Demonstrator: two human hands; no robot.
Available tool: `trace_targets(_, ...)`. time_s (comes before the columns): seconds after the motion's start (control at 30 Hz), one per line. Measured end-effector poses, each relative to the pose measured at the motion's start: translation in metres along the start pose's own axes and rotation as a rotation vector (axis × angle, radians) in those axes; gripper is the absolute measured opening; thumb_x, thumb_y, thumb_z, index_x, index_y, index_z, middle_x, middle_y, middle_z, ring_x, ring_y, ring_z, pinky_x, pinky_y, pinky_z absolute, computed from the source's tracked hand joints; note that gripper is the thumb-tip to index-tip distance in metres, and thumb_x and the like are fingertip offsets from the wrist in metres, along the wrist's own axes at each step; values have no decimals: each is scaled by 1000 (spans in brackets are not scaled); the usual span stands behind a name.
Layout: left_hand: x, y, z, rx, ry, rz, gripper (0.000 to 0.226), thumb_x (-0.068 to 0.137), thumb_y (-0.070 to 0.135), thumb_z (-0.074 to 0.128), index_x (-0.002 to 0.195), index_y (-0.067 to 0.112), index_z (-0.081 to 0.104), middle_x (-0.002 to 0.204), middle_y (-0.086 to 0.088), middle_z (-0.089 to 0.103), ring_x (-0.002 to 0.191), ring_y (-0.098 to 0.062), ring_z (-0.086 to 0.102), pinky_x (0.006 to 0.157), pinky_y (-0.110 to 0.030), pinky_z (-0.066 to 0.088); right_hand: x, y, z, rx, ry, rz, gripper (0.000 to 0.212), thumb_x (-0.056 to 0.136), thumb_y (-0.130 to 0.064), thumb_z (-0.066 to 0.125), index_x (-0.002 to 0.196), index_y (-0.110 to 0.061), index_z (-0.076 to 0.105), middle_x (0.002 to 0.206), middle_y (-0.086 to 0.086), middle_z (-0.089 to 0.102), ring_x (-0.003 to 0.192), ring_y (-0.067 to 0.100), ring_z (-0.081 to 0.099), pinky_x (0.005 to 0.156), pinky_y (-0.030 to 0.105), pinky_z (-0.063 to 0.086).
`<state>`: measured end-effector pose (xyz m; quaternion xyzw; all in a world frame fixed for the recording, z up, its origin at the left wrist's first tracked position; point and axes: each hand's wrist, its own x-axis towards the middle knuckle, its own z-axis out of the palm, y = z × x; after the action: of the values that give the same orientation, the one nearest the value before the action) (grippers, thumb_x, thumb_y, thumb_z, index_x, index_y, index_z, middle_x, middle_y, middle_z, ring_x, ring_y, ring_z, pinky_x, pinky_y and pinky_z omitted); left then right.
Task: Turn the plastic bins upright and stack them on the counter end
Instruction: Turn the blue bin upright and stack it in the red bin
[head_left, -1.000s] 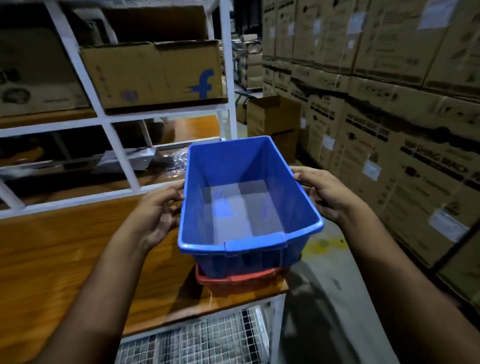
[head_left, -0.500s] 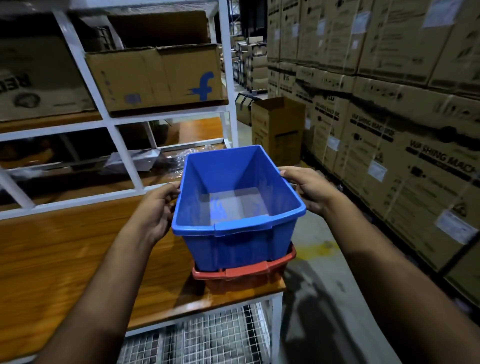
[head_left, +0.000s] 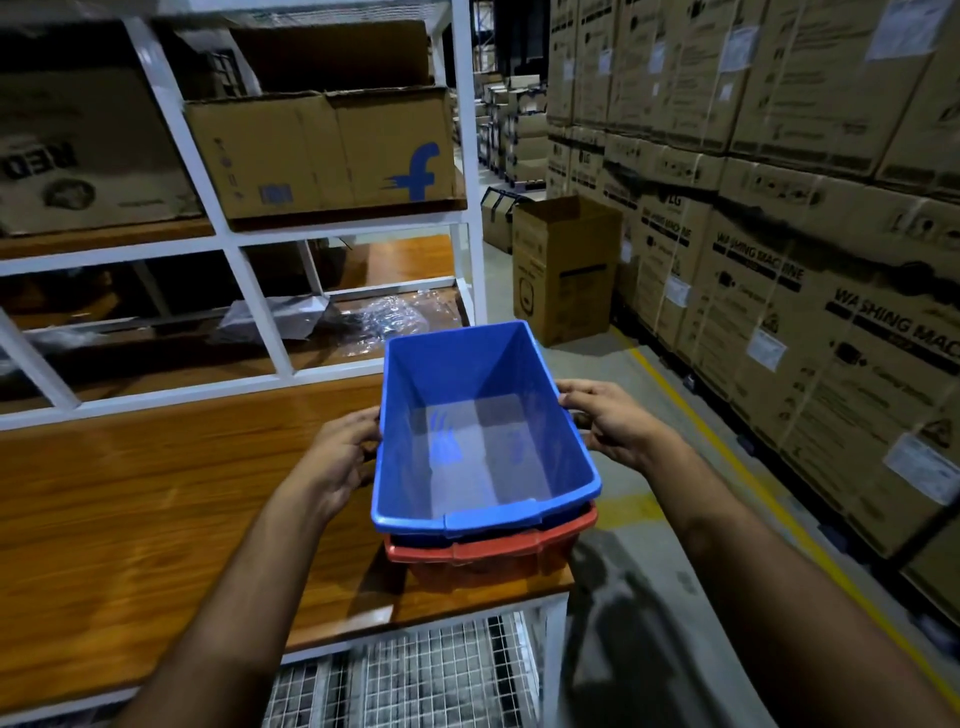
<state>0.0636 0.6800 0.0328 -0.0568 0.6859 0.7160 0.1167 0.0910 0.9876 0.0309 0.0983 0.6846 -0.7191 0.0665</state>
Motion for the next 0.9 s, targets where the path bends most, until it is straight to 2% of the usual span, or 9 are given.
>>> trace_targets(0.1, -1, -7, 2, 18, 4, -23, 36, 91, 2, 46, 112, 19, 69, 101, -7, 71, 88, -19, 62, 68, -32, 56, -2, 9, 0, -58, 21, 0, 34, 97, -6, 47, 123, -17, 66, 108, 13, 74, 85, 21, 69, 68, 36, 60)
trace_targets(0.17, -1, -12, 3, 57, 26, -21, 34, 93, 4, 46, 113, 19, 69, 102, -8, 72, 87, -19, 65, 63, -30, 56, -3, 13, -1, -122, 60, -25, 31, 97, -5, 49, 121, -11, 67, 103, 15, 73, 83, 23, 66, 65, 32, 58)
trace_targets(0.27, -2, -16, 4, 112, 69, -16, 26, 96, 9, 49, 110, 17, 69, 100, -8, 73, 89, -22, 68, 69, -35, 58, -1, 21, -1, -184, 112, -62, 28, 97, -6, 52, 120, -6, 67, 98, 13, 72, 80, 20, 65, 59, 25, 56)
trace_targets(0.5, -2, -27, 5, 202, 135, -1, 22, 98, 19, 49, 111, 19, 68, 103, -7, 73, 93, -23, 70, 68, -37, 58, -3, 29, 4, -210, 139, -81, 27, 99, -12, 51, 121, -10, 67, 101, 8, 73, 79, 11, 71, 54, 19, 53)
trace_targets(0.6, -5, -27, 4, 204, 133, -5, 23, 98, 19, 51, 115, 23, 66, 104, -4, 73, 94, -21, 69, 74, -40, 59, -4, 28, 3, -225, 164, -87, 27, 98, -11, 53, 122, -10, 66, 103, 8, 74, 82, 14, 72, 55, 20, 54)
trace_targets(0.73, -9, -25, 6, 208, 145, -3, 26, 98, 20, 52, 120, 24, 64, 105, -3, 71, 94, -20, 68, 70, -37, 57, -3, 30, 3, -257, 183, -97, 28, 98, -13, 54, 124, -13, 66, 105, 5, 73, 88, 16, 72, 63, 28, 59)
trace_targets(0.8, -11, -25, 4, 215, 149, -8, 27, 98, 19, 52, 121, 22, 64, 106, -3, 71, 97, -21, 67, 75, -40, 58, -3, 32, 4, -272, 201, -97, 28, 98, -15, 55, 124, -14, 66, 106, 5, 73, 92, 17, 72, 69, 33, 61)
trace_targets(0.9, -14, -22, 1, 238, 152, 0, 27, 97, 17, 52, 122, 21, 63, 105, -5, 70, 97, -23, 66, 74, -39, 58, -5, 33, 4, -269, 218, -96, 28, 97, -14, 56, 123, -12, 66, 106, 6, 73, 91, 19, 72, 69, 33, 60)
